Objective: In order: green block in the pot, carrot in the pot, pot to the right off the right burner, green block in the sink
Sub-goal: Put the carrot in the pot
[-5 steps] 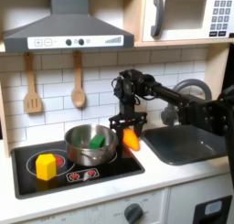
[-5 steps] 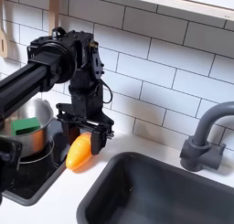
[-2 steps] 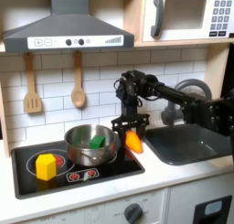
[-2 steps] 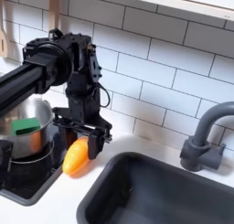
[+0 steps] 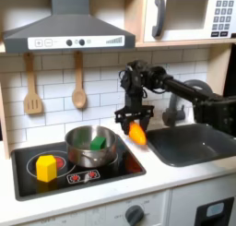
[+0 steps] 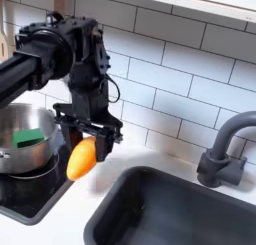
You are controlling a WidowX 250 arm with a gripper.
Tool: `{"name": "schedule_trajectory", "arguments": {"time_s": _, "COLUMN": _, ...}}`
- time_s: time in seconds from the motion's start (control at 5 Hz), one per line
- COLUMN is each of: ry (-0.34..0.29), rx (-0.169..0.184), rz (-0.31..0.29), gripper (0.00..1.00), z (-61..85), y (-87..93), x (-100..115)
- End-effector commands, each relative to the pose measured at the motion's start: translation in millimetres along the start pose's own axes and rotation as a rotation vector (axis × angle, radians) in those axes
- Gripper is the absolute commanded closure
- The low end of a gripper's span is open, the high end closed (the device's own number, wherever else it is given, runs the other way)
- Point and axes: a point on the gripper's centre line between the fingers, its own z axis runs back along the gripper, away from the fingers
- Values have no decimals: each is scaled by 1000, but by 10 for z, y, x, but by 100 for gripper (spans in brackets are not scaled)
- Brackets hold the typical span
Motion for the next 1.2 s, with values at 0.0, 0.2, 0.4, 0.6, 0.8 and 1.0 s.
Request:
{"name": "schedule_trajectory", "arguments": {"time_s": 0.0, "ry": -48, "rx": 39, "rz": 64, "gripper": 100, "z": 299, "y": 86, "x": -31}}
{"name": "schedule_trajectory", "arguments": {"time_s": 0.2, "ry": -77, "rx": 67, "rz": 91, "gripper": 100, "z": 430, "y": 133, "x": 10}}
{"name": "schedule_trajectory", "arguments": {"time_s": 0.4, "ry": -88, "rx": 96, "rz": 120, "gripper": 100, "z": 489, "y": 199, "x": 26}}
{"name": "schedule_trajectory", "arguments": {"time_s": 0.6, "ry": -103, "rx": 128, "rz": 194, "gripper": 100, "z": 528, "y": 376, "x": 51}}
{"name": "schedule_trajectory", "arguments": {"time_s": 0.8, "ry": -126, "rx": 147, "rz": 249, "gripper": 100, "z": 599, "y": 474, "x": 68}}
{"name": "schedule_trajectory", "arguments": {"time_s": 1.0, "ry": -147, "rx": 167, "rz": 287, "gripper": 100, "z": 644, "y": 554, "x": 96}}
